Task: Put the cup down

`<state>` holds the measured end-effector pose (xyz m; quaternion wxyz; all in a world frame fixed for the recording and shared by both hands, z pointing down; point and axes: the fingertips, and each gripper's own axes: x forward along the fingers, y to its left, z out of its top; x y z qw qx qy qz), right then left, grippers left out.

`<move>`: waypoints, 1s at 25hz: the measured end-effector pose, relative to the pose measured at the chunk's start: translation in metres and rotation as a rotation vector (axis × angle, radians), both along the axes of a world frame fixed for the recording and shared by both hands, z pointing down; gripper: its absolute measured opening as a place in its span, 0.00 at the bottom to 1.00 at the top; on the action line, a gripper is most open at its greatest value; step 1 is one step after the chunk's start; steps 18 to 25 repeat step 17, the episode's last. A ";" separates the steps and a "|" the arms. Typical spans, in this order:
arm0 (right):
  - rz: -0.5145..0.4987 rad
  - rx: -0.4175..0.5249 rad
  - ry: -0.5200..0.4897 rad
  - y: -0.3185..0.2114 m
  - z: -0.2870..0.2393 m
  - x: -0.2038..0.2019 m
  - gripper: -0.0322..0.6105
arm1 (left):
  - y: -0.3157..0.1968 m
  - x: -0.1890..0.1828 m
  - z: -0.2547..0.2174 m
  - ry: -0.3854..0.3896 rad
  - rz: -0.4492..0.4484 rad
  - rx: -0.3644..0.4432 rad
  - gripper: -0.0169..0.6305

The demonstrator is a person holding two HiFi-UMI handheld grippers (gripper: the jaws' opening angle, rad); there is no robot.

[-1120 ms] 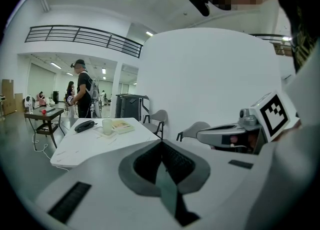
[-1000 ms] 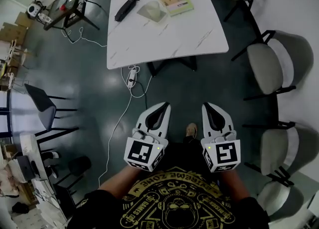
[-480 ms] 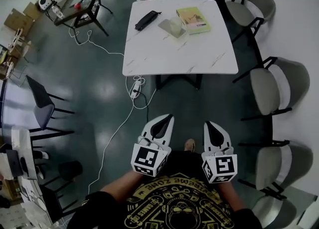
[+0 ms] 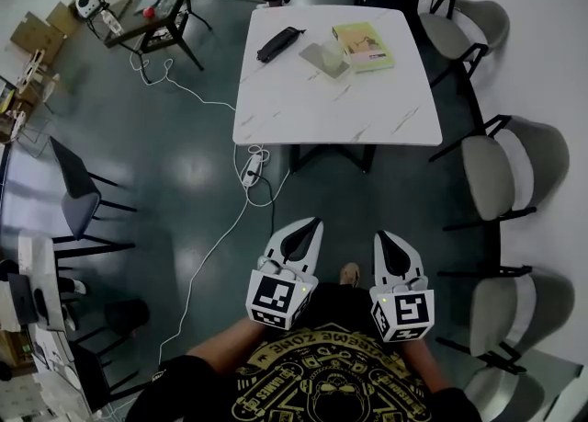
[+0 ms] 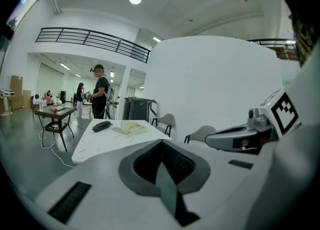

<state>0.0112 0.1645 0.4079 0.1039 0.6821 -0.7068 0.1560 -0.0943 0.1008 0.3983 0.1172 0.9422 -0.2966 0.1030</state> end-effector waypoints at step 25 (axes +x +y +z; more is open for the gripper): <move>-0.022 0.022 -0.004 -0.005 -0.006 0.010 0.06 | -0.001 0.012 -0.006 -0.004 -0.015 0.016 0.04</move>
